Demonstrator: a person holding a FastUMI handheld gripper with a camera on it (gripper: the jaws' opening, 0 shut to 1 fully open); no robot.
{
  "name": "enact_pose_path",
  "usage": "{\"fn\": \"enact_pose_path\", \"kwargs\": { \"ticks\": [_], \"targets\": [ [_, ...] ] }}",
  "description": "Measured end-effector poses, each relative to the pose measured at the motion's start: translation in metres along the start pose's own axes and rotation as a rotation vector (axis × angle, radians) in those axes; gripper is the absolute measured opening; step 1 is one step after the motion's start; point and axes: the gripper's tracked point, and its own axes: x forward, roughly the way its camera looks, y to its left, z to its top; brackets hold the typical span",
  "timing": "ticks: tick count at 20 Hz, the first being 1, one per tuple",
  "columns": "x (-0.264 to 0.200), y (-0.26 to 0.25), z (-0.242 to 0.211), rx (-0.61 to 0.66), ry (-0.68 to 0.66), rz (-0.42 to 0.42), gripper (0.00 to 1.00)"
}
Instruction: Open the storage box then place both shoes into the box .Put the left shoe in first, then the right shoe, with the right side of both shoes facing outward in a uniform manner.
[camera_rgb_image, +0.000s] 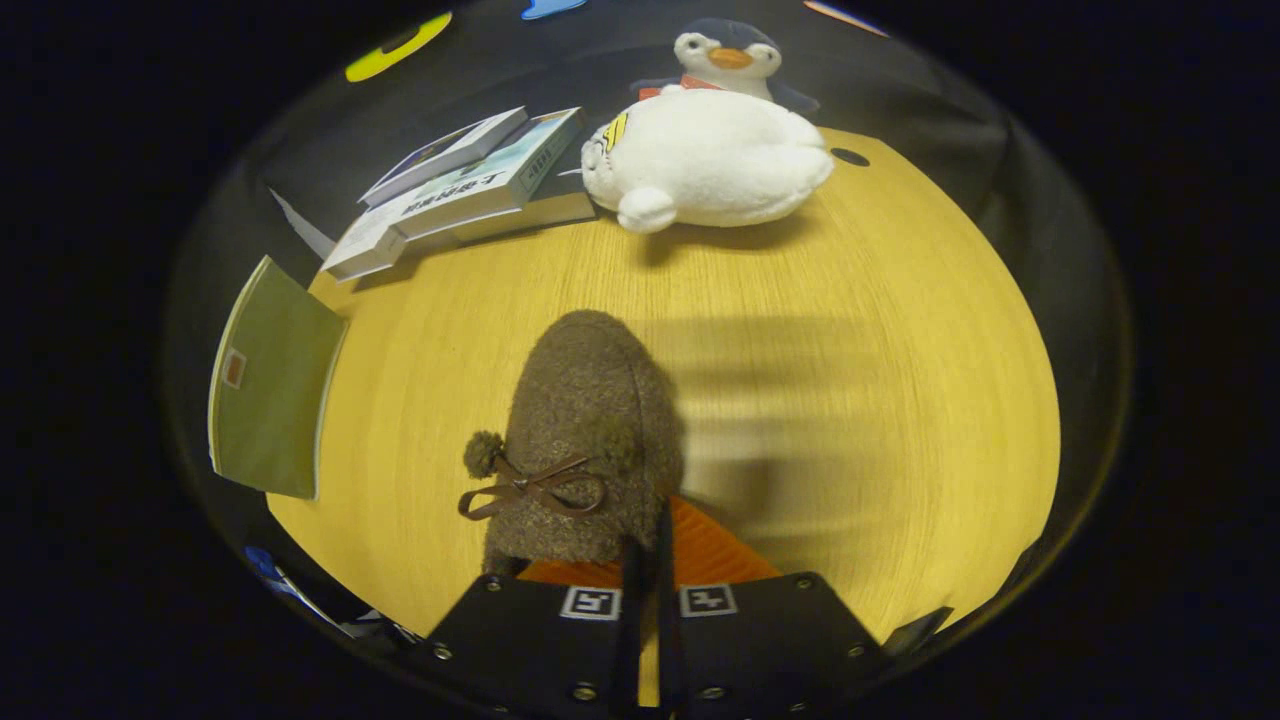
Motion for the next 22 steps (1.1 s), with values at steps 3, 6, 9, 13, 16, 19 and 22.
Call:
{"fn": "enact_pose_path", "kwargs": {
  "ticks": [3,6,9,13,16,19,22],
  "targets": [
    [-0.009,0.003,-0.005,0.010,0.034,-0.001,0.00],
    [-0.023,0.010,0.006,-0.007,0.021,-0.004,0.00],
    [-0.045,0.029,0.022,0.003,0.002,0.031,0.00],
    [-0.074,0.053,0.048,-0.026,-0.038,0.048,0.00],
    [-0.094,0.074,0.061,-0.054,-0.061,0.064,0.00],
    [-0.108,0.100,0.071,-0.065,-0.064,0.107,0.00],
    [-0.114,0.131,0.081,-0.086,-0.060,0.153,0.00]
  ]
}}
